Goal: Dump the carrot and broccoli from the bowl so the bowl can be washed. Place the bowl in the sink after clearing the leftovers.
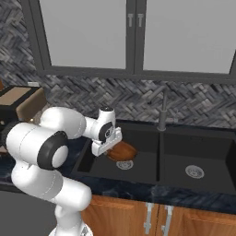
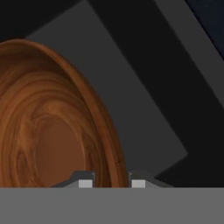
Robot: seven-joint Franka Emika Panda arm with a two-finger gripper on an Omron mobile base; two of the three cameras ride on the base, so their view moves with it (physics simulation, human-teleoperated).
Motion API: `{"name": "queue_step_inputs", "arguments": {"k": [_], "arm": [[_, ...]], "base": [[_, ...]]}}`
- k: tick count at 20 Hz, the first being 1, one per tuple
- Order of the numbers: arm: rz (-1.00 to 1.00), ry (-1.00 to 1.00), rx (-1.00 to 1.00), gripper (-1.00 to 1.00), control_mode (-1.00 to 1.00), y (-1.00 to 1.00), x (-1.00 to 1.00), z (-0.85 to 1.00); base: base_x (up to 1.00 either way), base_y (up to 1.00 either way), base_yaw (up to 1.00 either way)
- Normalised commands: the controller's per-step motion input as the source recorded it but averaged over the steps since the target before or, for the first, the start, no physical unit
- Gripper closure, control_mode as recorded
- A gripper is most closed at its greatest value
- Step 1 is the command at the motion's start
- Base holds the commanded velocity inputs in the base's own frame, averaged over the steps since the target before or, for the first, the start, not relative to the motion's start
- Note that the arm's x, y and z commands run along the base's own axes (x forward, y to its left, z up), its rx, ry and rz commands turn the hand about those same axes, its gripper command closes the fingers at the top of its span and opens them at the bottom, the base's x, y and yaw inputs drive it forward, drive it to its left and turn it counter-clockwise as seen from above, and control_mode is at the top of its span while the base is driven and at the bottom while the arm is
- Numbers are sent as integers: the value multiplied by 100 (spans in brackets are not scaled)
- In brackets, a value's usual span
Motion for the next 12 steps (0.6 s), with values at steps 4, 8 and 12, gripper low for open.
{"name": "queue_step_inputs", "arguments": {"k": [4, 8, 12], "arm": [[-3, 0, -2, 100, -100, -14, 12, -54], [-3, 0, 0, 100, -100, -13, 17, -42], [-3, 0, -3, 100, -100, -13, 24, -41]], "base": [[0, 0, 0], [0, 0, 0], [0, 0, 0]]}}
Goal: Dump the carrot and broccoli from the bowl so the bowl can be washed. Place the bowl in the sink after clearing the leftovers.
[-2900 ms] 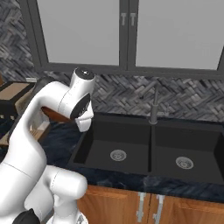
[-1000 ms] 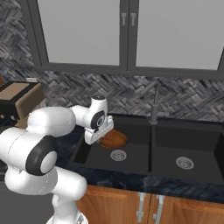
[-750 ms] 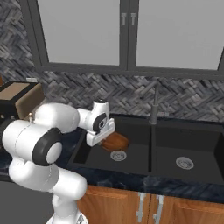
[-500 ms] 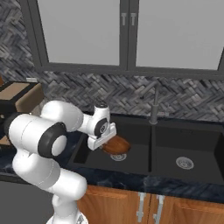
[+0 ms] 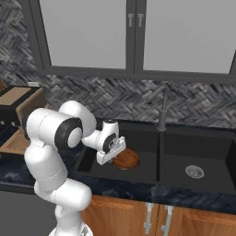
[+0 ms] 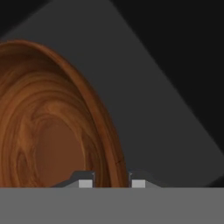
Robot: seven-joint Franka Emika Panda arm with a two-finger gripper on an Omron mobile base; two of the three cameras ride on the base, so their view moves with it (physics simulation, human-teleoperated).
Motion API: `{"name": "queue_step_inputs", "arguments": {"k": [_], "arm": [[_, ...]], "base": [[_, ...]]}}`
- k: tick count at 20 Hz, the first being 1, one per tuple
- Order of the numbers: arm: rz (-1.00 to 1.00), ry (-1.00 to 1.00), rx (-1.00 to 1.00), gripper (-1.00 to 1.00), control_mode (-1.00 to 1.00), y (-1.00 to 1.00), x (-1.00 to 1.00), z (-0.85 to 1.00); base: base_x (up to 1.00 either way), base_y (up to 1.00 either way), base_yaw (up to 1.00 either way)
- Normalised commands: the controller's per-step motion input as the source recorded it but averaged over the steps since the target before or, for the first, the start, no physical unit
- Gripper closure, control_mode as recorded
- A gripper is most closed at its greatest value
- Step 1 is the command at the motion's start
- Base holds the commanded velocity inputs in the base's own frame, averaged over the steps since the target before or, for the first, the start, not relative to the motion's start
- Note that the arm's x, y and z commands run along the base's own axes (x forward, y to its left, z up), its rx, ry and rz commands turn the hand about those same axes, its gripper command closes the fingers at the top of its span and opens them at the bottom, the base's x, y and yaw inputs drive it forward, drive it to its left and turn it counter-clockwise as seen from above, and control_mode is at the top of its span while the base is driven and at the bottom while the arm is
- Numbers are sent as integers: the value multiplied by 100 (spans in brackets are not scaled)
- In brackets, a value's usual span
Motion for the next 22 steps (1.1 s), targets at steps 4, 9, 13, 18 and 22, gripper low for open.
{"name": "queue_step_inputs", "arguments": {"k": [4, 9, 13, 18, 22], "arm": [[-4, 0, -6, 100, -100, -11, 14, -57], [-3, 2, -3, 100, -100, -3, 13, -52], [-6, 0, -1, 100, -100, -2, 30, -19], [-5, 0, -3, -100, -100, 0, 18, -10], [-7, -6, 0, -100, -100, 11, 0, 43]], "base": [[0, 0, 0], [0, 0, 0], [0, 0, 0], [0, 0, 0], [0, 0, 0]]}}
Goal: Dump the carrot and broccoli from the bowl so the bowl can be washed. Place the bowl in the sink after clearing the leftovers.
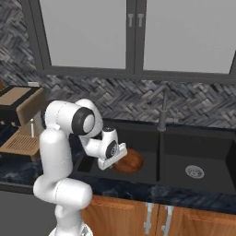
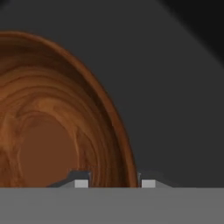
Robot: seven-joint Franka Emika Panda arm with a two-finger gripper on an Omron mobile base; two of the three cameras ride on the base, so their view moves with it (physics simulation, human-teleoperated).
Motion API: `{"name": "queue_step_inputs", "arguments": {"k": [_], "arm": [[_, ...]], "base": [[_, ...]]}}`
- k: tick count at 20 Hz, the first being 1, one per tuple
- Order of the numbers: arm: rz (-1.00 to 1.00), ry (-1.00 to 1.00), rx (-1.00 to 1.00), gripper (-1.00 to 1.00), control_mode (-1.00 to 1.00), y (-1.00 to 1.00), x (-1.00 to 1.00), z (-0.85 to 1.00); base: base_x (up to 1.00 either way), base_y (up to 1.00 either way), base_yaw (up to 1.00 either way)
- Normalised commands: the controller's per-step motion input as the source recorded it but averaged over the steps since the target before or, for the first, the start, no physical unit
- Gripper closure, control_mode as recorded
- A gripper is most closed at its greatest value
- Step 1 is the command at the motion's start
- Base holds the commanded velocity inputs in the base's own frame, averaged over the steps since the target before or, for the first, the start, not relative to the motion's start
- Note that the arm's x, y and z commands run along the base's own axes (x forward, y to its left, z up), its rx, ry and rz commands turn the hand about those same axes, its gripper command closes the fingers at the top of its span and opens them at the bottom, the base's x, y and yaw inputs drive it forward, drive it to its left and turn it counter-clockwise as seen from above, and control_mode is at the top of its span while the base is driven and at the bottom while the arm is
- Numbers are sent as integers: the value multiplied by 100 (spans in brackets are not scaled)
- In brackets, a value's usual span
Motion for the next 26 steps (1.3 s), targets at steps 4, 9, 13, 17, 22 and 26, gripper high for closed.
{"name": "queue_step_inputs", "arguments": {"k": [4, 9, 13, 17, 22, 26], "arm": [[-14, -12, 0, -100, -100, 14, 0, 96], [-15, -19, -1, -100, -100, 11, -2, 100], [-12, -28, -2, -100, -100, 18, -39, 100], [-10, -38, -8, -100, -100, 33, -61, 100], [-5, -47, -10, -100, -100, 41, -87, 100], [-3, -54, -17, -100, -100, 46, -92, 100]], "base": [[0, 0, 0], [0, 0, 0], [0, 0, 0], [0, 0, 0], [0, 0, 0], [0, 0, 0]]}}
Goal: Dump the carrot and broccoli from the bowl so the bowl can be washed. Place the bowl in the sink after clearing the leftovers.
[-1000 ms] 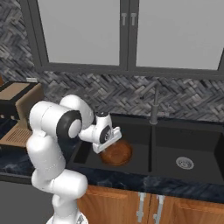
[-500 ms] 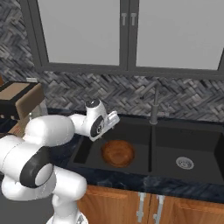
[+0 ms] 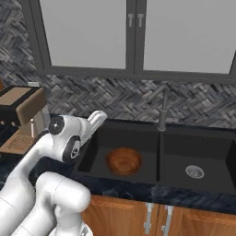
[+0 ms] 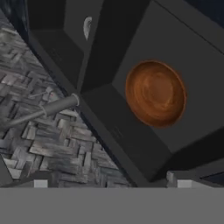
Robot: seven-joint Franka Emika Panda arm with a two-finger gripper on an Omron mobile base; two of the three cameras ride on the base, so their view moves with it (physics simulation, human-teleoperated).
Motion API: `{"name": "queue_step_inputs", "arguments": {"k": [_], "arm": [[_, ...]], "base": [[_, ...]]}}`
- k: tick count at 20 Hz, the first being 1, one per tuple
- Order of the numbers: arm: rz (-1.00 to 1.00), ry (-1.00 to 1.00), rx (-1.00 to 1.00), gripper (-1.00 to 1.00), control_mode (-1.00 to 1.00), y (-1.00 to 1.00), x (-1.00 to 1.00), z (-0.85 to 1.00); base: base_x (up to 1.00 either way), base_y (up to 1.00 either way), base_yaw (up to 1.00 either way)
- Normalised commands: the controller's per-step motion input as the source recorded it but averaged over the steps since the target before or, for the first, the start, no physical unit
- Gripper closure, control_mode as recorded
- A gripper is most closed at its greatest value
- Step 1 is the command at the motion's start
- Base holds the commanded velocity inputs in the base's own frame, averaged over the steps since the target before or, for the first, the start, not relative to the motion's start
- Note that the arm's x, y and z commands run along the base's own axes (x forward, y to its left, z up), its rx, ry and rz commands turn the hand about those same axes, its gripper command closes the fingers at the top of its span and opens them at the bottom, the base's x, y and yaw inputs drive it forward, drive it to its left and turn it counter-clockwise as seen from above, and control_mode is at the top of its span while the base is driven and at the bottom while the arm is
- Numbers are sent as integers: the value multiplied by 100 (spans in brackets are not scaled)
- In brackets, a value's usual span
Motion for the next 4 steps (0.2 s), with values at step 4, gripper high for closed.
{"name": "queue_step_inputs", "arguments": {"k": [4], "arm": [[0, -82, -34, -100, -100, 50, -95, 77]], "base": [[0, 0, 0]]}}
